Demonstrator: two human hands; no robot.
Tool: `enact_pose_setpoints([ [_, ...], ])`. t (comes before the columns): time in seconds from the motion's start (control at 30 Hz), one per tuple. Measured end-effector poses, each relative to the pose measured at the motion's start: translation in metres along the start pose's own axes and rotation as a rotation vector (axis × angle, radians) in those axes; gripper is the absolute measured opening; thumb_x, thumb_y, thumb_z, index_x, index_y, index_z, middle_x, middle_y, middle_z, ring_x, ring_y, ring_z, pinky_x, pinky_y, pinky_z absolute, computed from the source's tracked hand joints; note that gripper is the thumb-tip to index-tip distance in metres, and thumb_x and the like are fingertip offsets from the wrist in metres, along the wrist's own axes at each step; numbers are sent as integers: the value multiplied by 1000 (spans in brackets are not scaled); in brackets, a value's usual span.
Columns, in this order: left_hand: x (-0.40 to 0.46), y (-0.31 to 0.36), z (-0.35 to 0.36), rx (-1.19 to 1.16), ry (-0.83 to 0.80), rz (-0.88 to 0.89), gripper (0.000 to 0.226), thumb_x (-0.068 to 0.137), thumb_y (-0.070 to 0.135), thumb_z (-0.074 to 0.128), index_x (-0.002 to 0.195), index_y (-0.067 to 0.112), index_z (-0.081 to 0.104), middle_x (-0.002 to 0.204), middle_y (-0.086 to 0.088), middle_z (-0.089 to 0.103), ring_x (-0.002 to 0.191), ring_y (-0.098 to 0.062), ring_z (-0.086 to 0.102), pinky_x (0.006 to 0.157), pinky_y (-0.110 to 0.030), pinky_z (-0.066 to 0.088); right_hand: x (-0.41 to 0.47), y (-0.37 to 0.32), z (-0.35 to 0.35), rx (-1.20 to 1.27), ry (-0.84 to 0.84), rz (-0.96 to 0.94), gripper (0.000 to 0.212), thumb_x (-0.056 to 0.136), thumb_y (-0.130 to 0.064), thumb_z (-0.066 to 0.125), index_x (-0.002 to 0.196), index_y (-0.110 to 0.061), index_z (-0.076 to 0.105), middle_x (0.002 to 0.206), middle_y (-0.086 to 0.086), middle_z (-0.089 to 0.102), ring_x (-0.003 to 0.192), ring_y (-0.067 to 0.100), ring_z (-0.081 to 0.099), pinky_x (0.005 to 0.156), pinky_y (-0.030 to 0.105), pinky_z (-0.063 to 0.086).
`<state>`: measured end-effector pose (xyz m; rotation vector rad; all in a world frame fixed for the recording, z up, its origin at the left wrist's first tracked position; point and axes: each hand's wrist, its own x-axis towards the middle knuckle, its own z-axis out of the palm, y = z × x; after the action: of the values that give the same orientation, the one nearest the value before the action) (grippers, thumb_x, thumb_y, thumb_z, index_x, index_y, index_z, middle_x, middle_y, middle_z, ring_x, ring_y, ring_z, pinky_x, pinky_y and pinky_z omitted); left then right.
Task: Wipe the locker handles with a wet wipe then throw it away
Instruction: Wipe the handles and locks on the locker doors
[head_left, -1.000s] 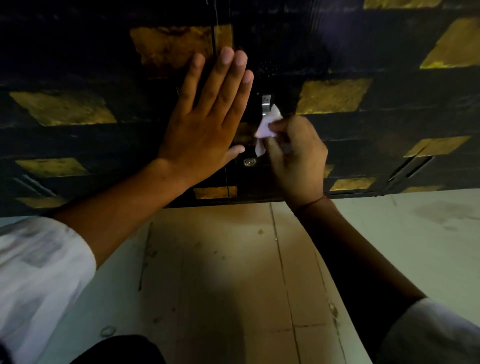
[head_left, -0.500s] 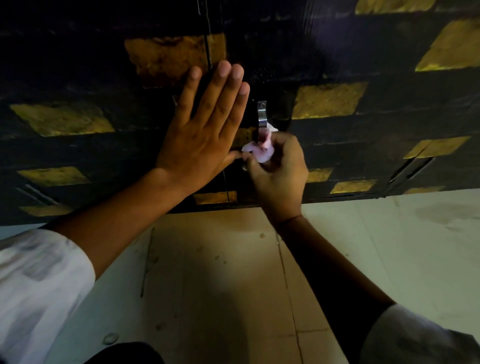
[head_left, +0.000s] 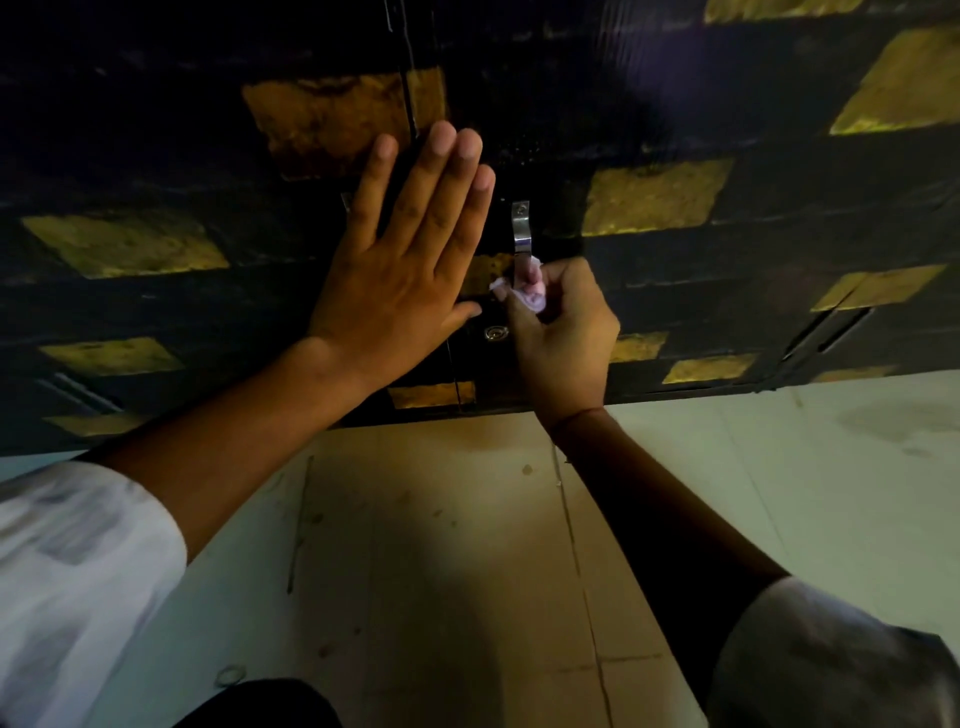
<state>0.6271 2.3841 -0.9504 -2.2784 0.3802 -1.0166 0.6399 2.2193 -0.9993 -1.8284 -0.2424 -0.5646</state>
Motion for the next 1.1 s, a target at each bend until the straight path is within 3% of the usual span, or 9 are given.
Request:
enact_pose_setpoints([
  [0.1, 0, 0, -2, 1, -18, -1, 111, 94, 66, 54, 160, -3, -3, 164, -25, 5, 153, -42, 16, 122, -60, 7, -1, 2, -2, -29, 9, -20, 13, 89, -20, 74, 94, -15, 62, 88, -8, 66, 83, 5, 65, 73, 26, 56],
  [0.23, 0, -2, -4, -7, -25, 6, 109, 93, 63, 57, 161, -3, 3, 166, -26, 12, 154, -43, 18, 122, -60, 8, -5, 1, -4, -55, 74, -61, 5, 95, -14, 68, 95, -18, 65, 89, -15, 64, 83, -1, 63, 73, 16, 52],
  [0.37, 1, -2, -5, 0, -28, 10, 110, 92, 63, 58, 161, -2, 2, 166, -26, 14, 154, -43, 19, 122, -60, 8, -4, 1, -12, 20, 181, -9, 4, 95, -13, 65, 99, -11, 68, 94, -10, 68, 92, 3, 66, 82, 20, 54],
  [0.53, 1, -1, -5, -3, -30, 0, 109, 94, 63, 55, 161, -3, 1, 166, -26, 9, 154, -43, 17, 122, -60, 7, -13, -8, -1, -29, 68, -48, 18, 93, -8, 63, 111, -8, 66, 101, 1, 68, 91, 9, 64, 80, 18, 52],
  [0.73, 1, -1, -6, 21, -33, 16, 107, 94, 65, 52, 160, -4, 3, 166, -27, 15, 153, -43, 19, 121, -60, 9, -18, -12, 3, 92, 84, 154, 10, 93, -13, 66, 102, -8, 67, 91, -5, 69, 84, 6, 67, 78, 25, 58],
  [0.83, 1, 0, -6, 7, -43, 11, 108, 96, 65, 51, 161, -4, 0, 166, -28, 9, 154, -44, 17, 121, -61, 7, -17, -24, 3, 247, 92, 318, 6, 92, -10, 68, 96, -6, 67, 85, 1, 72, 78, 9, 71, 72, 26, 60],
  [0.93, 1, -1, -5, 35, -38, 18, 108, 95, 66, 51, 160, -5, 1, 166, -28, 10, 154, -44, 17, 122, -61, 9, -16, -39, -8, 249, 122, 149, 8, 93, -12, 67, 94, -4, 66, 84, 4, 71, 77, 16, 69, 70, 34, 60],
  [1.03, 2, -1, -7, 13, -50, 16, 110, 94, 64, 56, 161, -4, 1, 167, -27, 9, 154, -44, 15, 123, -61, 11, -1, -44, -13, 50, 176, -95, 13, 96, -12, 62, 105, -7, 69, 96, 3, 70, 88, 13, 66, 80, 30, 55],
  [1.1, 1, -1, -7, -3, -52, 5, 111, 93, 63, 57, 161, -3, -1, 167, -26, 5, 155, -43, 13, 124, -60, 9, 7, -39, -12, -114, 108, -252, 20, 96, -9, 59, 113, -4, 68, 104, 9, 66, 95, 18, 63, 81, 31, 53],
])
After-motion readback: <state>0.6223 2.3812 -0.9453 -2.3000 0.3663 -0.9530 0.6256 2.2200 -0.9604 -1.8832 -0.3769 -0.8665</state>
